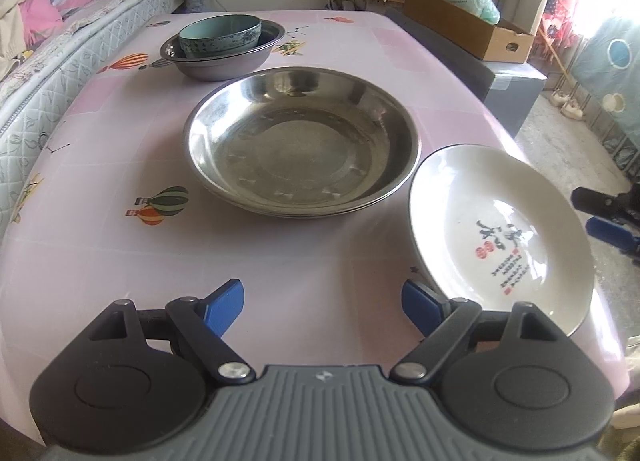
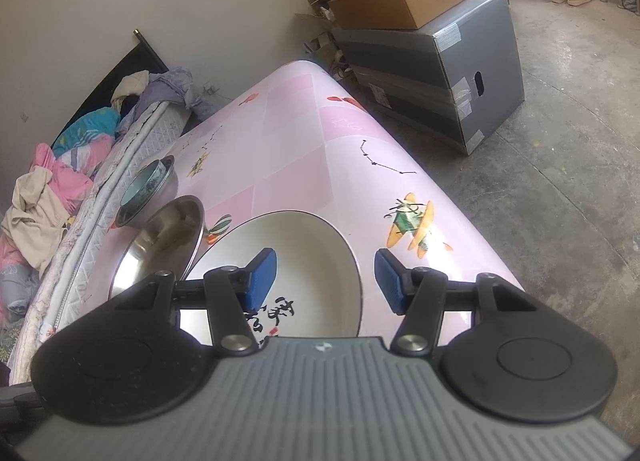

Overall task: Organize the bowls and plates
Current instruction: 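Move both open grippers to the rim of the white calligraphy plate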

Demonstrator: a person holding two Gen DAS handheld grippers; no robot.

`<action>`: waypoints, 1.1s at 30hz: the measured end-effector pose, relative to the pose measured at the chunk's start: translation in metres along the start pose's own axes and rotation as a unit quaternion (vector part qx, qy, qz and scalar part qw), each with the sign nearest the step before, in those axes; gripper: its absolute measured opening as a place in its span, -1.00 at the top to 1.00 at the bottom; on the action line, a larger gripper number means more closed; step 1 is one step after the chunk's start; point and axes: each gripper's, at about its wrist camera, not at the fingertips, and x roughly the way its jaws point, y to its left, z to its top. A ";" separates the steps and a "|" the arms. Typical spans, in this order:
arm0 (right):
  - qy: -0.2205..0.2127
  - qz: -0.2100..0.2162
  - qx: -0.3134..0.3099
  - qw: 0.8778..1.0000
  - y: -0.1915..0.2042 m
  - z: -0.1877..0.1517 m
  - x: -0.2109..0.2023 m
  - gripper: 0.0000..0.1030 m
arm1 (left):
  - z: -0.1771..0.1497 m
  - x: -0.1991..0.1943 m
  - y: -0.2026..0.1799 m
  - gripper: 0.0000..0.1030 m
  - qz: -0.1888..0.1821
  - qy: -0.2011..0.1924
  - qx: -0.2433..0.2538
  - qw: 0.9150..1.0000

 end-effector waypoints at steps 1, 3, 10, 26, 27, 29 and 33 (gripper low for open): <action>0.000 -0.001 0.005 1.000 -0.003 0.000 0.001 -0.05 | 0.000 -0.001 -0.001 -0.69 -0.014 -0.005 -0.002 1.000; 0.000 -0.005 0.013 1.000 -0.008 0.000 0.005 -0.05 | 0.001 -0.001 -0.003 -0.68 -0.033 -0.010 -0.005 0.999; 0.006 -0.002 0.017 1.000 -0.014 0.005 0.020 -0.05 | 0.006 0.009 -0.010 -0.30 -0.078 -0.012 -0.020 0.997; 0.032 0.000 -0.008 0.999 -0.002 0.008 0.045 -0.05 | 0.032 0.029 0.013 0.15 -0.093 -0.018 -0.076 0.993; 0.033 0.000 -0.008 0.999 -0.001 0.008 0.045 -0.05 | 0.033 0.029 0.014 0.19 -0.092 -0.017 -0.078 0.993; 0.033 -0.003 -0.012 0.999 0.001 0.009 0.047 -0.05 | 0.033 0.030 0.019 0.24 -0.094 -0.016 -0.084 0.992; 0.035 -0.002 -0.014 0.999 0.003 0.008 0.049 -0.06 | 0.032 0.031 0.031 0.24 -0.095 -0.017 -0.102 0.990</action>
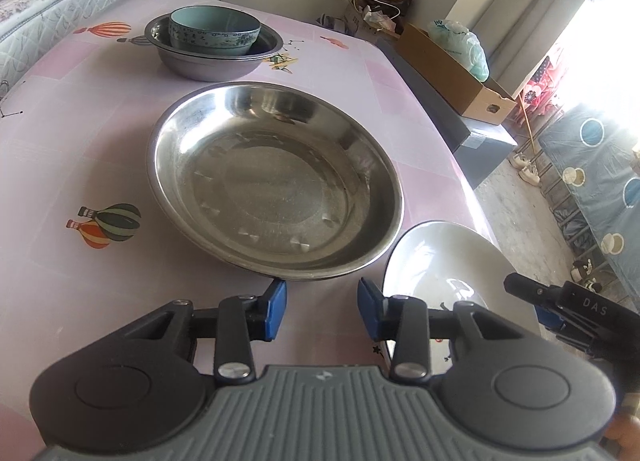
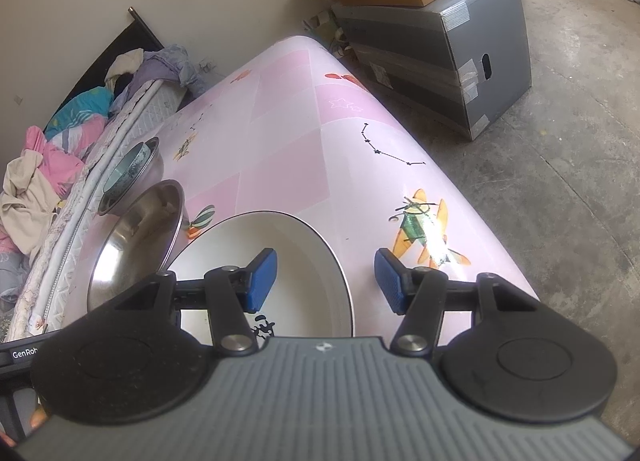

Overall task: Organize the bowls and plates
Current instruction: 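Move both open grippers to the rim of the white calligraphy plate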

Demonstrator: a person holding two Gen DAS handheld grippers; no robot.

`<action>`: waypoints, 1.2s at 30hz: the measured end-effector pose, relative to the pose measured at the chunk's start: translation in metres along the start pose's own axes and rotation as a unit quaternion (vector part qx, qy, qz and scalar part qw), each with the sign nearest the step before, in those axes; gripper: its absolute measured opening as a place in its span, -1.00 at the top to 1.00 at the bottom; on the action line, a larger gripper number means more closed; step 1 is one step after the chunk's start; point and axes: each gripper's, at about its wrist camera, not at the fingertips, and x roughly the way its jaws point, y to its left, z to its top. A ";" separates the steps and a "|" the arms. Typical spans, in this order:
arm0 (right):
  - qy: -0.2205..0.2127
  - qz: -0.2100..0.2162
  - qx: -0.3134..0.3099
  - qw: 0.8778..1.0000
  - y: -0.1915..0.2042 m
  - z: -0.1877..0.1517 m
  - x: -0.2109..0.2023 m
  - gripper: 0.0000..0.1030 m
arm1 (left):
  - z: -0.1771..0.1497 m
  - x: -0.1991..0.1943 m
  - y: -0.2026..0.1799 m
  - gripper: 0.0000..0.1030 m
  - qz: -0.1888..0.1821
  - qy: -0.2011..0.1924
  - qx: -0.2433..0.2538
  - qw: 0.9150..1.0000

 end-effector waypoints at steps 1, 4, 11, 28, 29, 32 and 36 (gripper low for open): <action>0.001 0.001 -0.001 1.000 0.001 0.000 0.001 -0.06 | 0.002 0.002 0.002 0.24 0.003 0.001 -0.003 1.000; 0.005 0.008 -0.002 1.000 0.003 0.000 0.004 -0.05 | 0.007 0.007 0.007 0.23 -0.002 0.000 -0.012 1.000; 0.011 0.010 -0.005 1.000 0.010 -0.002 0.006 -0.04 | 0.017 0.010 0.006 0.22 0.001 -0.008 0.003 1.000; 0.020 0.002 -0.022 1.000 0.019 -0.014 0.000 0.23 | -0.017 0.013 -0.019 0.59 -0.053 0.030 0.029 0.998; 0.023 0.004 -0.024 0.999 0.021 -0.016 -0.001 0.22 | -0.019 0.010 -0.016 0.59 -0.053 0.031 0.027 0.998; 0.038 0.013 -0.025 0.999 0.027 -0.024 -0.004 0.20 | -0.027 -0.001 -0.006 0.59 -0.045 0.031 0.027 0.998; 0.058 0.028 -0.037 0.997 0.043 -0.038 -0.007 0.15 | -0.037 -0.020 0.011 0.58 -0.034 0.030 0.008 0.999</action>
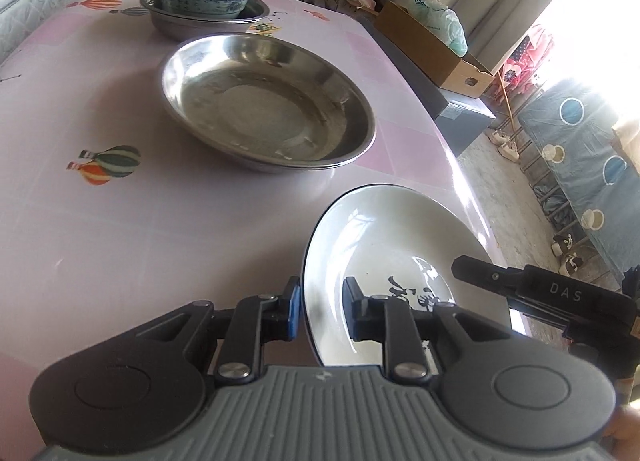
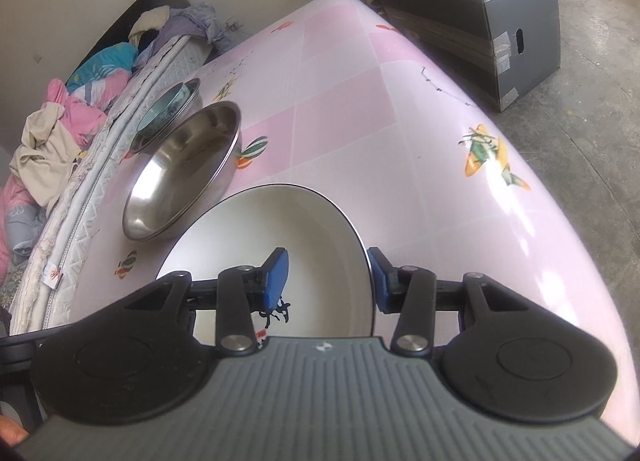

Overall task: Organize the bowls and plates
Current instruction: 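Move both open grippers to the rim of the white calligraphy plate, then close both grippers on the white plate rim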

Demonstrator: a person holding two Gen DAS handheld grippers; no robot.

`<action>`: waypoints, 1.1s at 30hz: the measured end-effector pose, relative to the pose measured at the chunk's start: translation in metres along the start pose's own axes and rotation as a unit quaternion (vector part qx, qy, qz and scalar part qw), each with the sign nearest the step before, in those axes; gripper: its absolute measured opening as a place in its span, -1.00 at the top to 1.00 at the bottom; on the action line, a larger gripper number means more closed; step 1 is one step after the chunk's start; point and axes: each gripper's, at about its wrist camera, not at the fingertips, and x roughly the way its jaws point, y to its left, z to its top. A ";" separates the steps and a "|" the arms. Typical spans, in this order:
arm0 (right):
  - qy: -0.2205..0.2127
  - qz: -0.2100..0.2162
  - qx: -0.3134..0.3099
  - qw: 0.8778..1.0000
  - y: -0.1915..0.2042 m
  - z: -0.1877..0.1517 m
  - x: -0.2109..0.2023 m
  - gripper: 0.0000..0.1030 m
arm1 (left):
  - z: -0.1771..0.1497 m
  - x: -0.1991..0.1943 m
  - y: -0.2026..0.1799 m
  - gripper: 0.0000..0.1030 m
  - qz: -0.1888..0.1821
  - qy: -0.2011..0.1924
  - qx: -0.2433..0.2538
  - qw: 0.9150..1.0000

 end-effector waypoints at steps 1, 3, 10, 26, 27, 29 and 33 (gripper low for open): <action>0.004 0.004 -0.004 1.000 0.005 -0.003 0.001 0.14 | -0.003 -0.005 0.005 0.58 0.004 -0.002 -0.007 1.000; 0.013 0.012 -0.014 1.000 0.017 -0.009 0.002 0.10 | -0.007 -0.015 0.015 0.57 0.014 -0.007 -0.018 1.000; 0.034 0.042 -0.049 0.997 0.059 -0.020 0.014 0.05 | -0.015 -0.037 0.040 0.51 0.050 -0.030 -0.031 0.998; -0.061 -0.045 -0.107 0.991 0.065 -0.001 -0.028 -0.93 | -0.022 -0.038 0.054 -0.70 0.078 -0.066 -0.026 0.994; -0.069 -0.049 -0.111 0.990 0.066 0.000 -0.031 -0.97 | -0.023 -0.038 0.054 -0.73 0.078 -0.066 -0.025 0.994; -0.088 -0.057 -0.121 0.987 0.068 0.001 -0.037 -0.97 | -0.023 -0.038 0.055 -0.76 0.079 -0.069 -0.024 0.994; -0.117 -0.085 -0.145 0.979 0.075 0.005 -0.047 -0.97 | -0.024 -0.038 0.057 -0.83 0.078 -0.073 -0.029 0.994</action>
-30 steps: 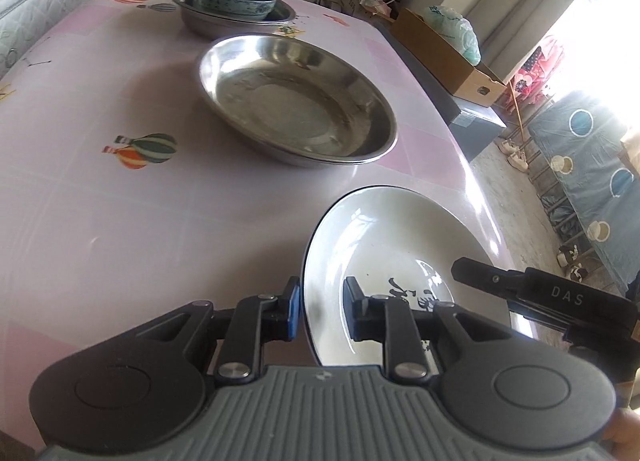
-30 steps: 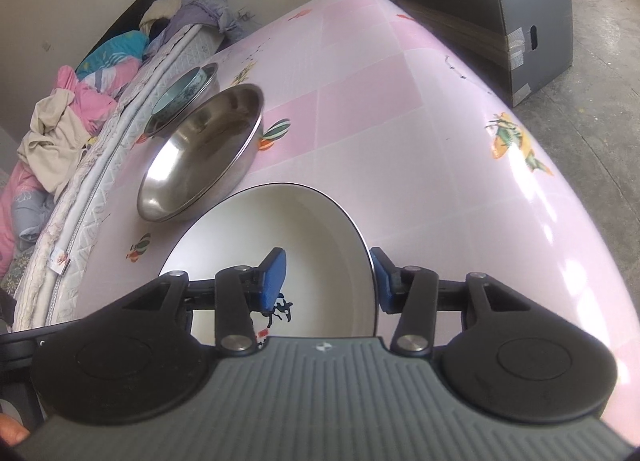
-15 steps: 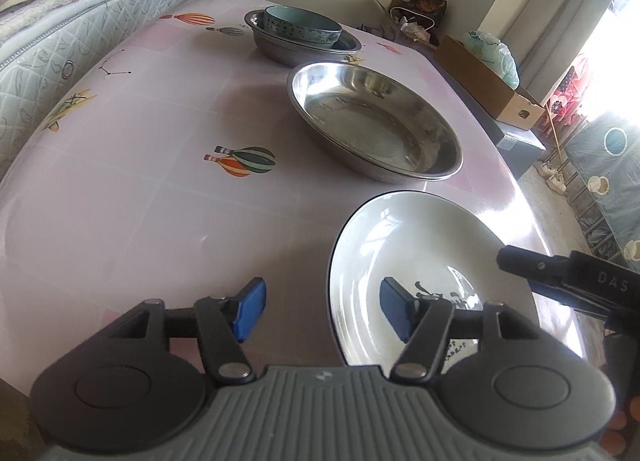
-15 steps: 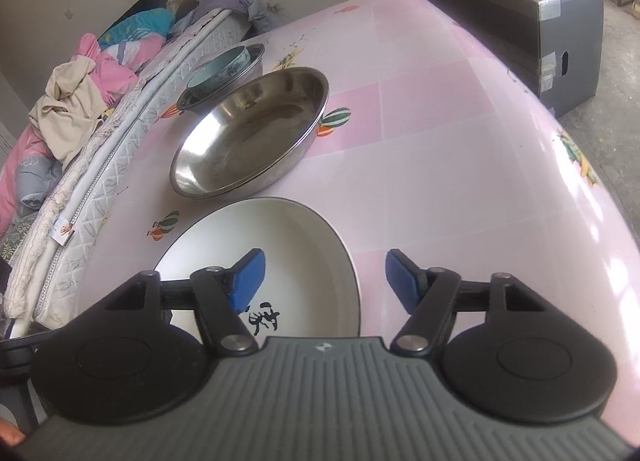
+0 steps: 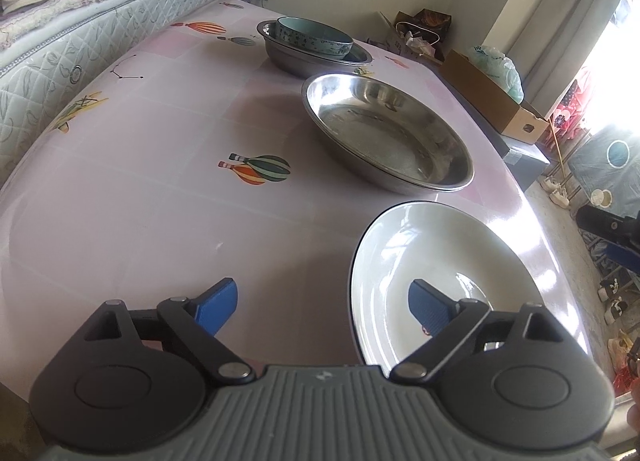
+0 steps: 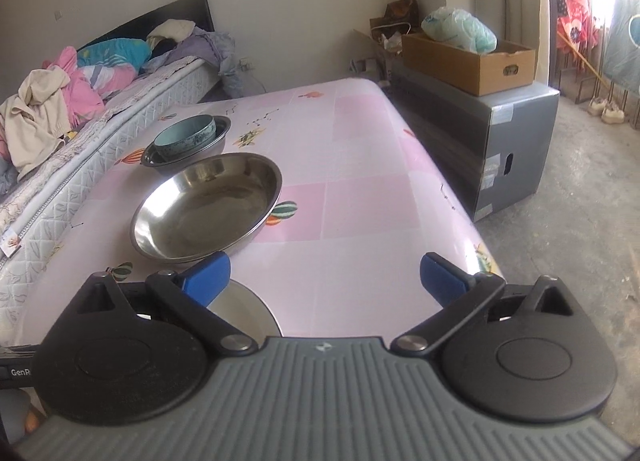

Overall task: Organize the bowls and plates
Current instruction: 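Close both grippers on the white plate rim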

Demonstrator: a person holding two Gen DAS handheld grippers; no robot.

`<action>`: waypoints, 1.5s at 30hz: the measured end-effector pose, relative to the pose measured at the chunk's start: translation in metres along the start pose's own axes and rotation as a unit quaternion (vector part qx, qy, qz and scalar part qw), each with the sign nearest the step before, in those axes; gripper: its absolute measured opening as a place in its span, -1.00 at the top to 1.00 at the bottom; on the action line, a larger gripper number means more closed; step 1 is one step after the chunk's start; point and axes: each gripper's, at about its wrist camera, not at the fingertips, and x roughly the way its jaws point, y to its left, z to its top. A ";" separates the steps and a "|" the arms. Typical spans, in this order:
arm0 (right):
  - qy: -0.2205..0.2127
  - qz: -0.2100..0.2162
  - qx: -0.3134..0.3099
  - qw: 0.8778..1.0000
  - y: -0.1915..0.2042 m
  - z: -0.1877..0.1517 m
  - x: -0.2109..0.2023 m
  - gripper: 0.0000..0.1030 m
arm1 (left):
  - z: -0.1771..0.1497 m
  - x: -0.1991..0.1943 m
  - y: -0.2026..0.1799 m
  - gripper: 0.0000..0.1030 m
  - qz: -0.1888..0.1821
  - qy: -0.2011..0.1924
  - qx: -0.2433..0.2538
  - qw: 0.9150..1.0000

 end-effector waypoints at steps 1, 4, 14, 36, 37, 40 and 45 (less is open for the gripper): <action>-0.009 -0.012 -0.010 1.000 0.002 0.001 -0.002 -0.97 | 0.000 0.000 0.001 -0.84 0.000 -0.001 0.000 1.000; -0.035 -0.039 -0.047 0.998 0.009 0.004 -0.011 -0.97 | 0.000 0.000 0.001 -0.91 0.000 -0.001 0.000 1.000; -0.060 -0.052 -0.087 0.993 0.019 0.014 -0.028 -0.97 | 0.000 0.001 0.001 -0.99 0.000 -0.001 0.010 1.000; -0.038 0.068 -0.059 0.995 0.025 0.002 -0.014 -0.97 | 0.004 -0.002 0.028 -1.00 -0.070 -0.013 -0.055 0.996; -0.035 0.069 -0.056 0.995 0.025 0.001 -0.013 -0.97 | 0.004 -0.002 0.029 -1.00 -0.073 -0.012 -0.059 0.995; -0.030 0.071 -0.047 0.996 0.023 0.000 -0.010 -0.97 | 0.005 -0.003 0.033 -1.00 -0.083 -0.011 -0.073 0.994; -0.022 0.076 -0.033 0.996 0.020 -0.001 -0.006 -0.97 | 0.005 -0.002 0.033 -1.00 -0.087 -0.012 -0.068 0.994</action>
